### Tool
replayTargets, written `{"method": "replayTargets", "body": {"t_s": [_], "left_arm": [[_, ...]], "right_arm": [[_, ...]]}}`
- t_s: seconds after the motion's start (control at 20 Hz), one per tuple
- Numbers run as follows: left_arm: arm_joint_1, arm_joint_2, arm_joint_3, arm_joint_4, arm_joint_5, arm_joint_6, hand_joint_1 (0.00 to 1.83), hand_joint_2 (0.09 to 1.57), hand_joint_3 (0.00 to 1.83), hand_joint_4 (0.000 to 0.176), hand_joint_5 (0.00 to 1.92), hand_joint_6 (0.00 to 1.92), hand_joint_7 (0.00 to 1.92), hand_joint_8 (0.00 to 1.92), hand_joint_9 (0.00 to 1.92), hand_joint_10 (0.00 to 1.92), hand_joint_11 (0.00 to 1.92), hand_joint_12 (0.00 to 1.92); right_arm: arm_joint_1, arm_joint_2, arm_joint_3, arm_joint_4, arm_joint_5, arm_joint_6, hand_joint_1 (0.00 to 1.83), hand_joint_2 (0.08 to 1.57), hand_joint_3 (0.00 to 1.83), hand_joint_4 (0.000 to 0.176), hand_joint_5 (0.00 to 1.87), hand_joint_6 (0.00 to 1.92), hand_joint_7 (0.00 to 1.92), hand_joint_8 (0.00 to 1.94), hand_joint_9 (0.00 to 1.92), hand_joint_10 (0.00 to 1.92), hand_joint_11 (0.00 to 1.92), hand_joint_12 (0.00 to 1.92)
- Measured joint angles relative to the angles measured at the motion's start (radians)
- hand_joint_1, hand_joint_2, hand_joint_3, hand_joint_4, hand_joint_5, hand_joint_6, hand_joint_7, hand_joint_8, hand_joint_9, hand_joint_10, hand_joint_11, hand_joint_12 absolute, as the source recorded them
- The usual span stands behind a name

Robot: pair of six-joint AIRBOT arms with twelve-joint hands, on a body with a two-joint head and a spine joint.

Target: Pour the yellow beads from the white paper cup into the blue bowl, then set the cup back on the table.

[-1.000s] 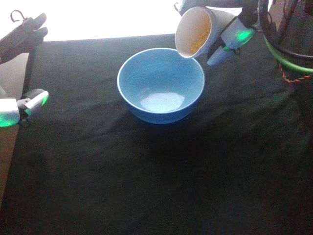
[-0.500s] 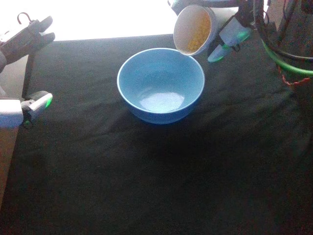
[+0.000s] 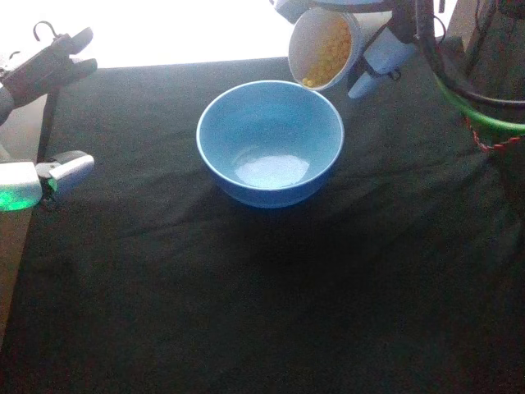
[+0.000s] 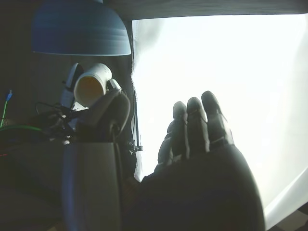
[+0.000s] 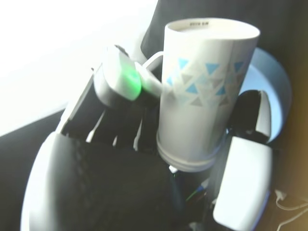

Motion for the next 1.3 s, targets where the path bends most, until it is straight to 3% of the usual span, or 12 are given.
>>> {"method": "replayTargets", "body": {"t_s": [0.1,0.15,0.25,0.3,0.4,0.65,0.8,0.9,1.0,1.1,1.15,1.3], "left_arm": [[0.000,0.000,0.000,0.003,0.000,0.000,1.10,1.08,0.21,0.029,0.02,0.00,0.25,0.00,0.21,0.00,0.00,0.39],[-0.002,0.000,0.000,0.004,0.001,0.000,1.06,1.12,0.11,0.009,0.01,0.00,0.25,0.00,0.21,0.00,0.00,0.43],[-0.002,0.000,0.000,0.004,0.000,0.000,0.98,1.13,0.03,0.000,0.00,0.00,0.24,0.00,0.21,0.00,0.00,0.39],[-0.003,0.000,0.000,0.005,0.001,0.000,0.96,1.13,0.02,0.000,0.00,0.00,0.23,0.00,0.19,0.00,0.00,0.35],[-0.014,0.000,0.000,0.015,0.007,0.000,0.88,1.13,0.01,0.000,0.00,0.00,0.22,0.00,0.19,0.00,0.02,0.35],[-0.023,0.000,0.000,0.025,0.012,0.000,0.76,1.08,0.00,0.014,0.00,0.00,0.21,0.00,0.15,0.00,0.01,0.23],[-0.023,0.000,0.000,0.026,0.014,0.000,0.76,1.08,0.00,0.004,0.00,0.00,0.23,0.01,0.15,0.00,0.00,0.20],[-0.023,0.000,0.000,0.026,0.015,0.000,0.74,1.08,0.00,0.002,0.00,0.00,0.22,0.00,0.15,0.00,0.00,0.19],[-0.023,0.000,0.000,0.027,0.015,0.000,0.74,1.07,0.00,0.012,0.00,0.00,0.21,0.00,0.15,0.00,0.00,0.15],[-0.023,0.000,0.000,0.027,0.016,0.000,0.70,1.06,0.00,0.007,0.00,0.00,0.21,0.00,0.15,0.00,0.01,0.16],[-0.023,0.000,0.000,0.027,0.016,0.000,0.67,1.05,0.00,0.000,0.00,0.00,0.21,0.00,0.15,0.00,0.01,0.16],[-0.023,0.000,0.000,0.029,0.017,0.000,0.63,1.01,0.00,0.000,0.00,0.00,0.21,0.00,0.13,0.00,0.00,0.14]], "right_arm": [[0.002,0.000,-0.011,-0.013,-0.003,0.000,1.22,1.20,0.00,0.000,0.70,1.92,0.89,1.94,1.08,1.92,1.31,1.92],[0.004,-0.001,-0.013,-0.014,-0.003,0.001,1.22,1.19,0.00,0.026,0.72,1.92,0.90,1.94,1.08,1.92,1.33,1.92],[0.011,-0.001,-0.014,-0.025,-0.003,0.001,1.20,1.19,0.00,0.040,0.70,1.92,0.89,1.94,1.04,1.92,1.29,1.92],[0.013,-0.001,-0.015,-0.029,-0.005,0.001,1.19,1.18,0.00,0.038,0.71,1.92,0.90,1.94,1.05,1.92,1.30,1.92],[0.014,0.001,-0.015,-0.039,-0.011,0.001,1.17,1.17,0.00,0.000,0.70,1.87,0.88,1.94,1.03,1.92,1.27,1.92],[0.014,0.008,-0.037,-0.085,-0.021,0.001,1.16,1.14,0.00,0.000,0.71,1.92,0.87,1.94,1.09,1.92,1.30,1.92],[0.014,0.008,-0.043,-0.100,-0.025,0.002,1.09,1.18,0.00,0.000,0.83,1.28,0.86,1.94,1.07,1.92,1.27,1.92],[0.014,0.010,-0.049,-0.112,-0.026,0.002,1.13,1.13,0.00,0.000,0.75,1.74,0.89,1.94,1.09,1.92,1.30,1.92],[0.014,0.011,-0.056,-0.134,-0.031,0.002,1.10,1.15,0.00,0.000,0.73,1.64,0.84,1.94,1.04,1.92,1.22,1.92],[0.014,0.011,-0.066,-0.161,-0.035,0.002,1.06,1.19,0.00,0.000,0.83,1.27,0.82,1.94,1.04,1.92,1.24,1.92],[0.014,0.011,-0.069,-0.164,-0.035,0.002,1.10,1.14,0.00,0.000,0.77,1.58,0.84,1.94,1.07,1.92,1.29,1.92],[0.014,0.011,-0.072,-0.180,-0.038,0.002,1.12,1.11,0.00,0.000,0.80,1.73,0.91,1.94,1.13,1.92,1.36,1.92]]}}
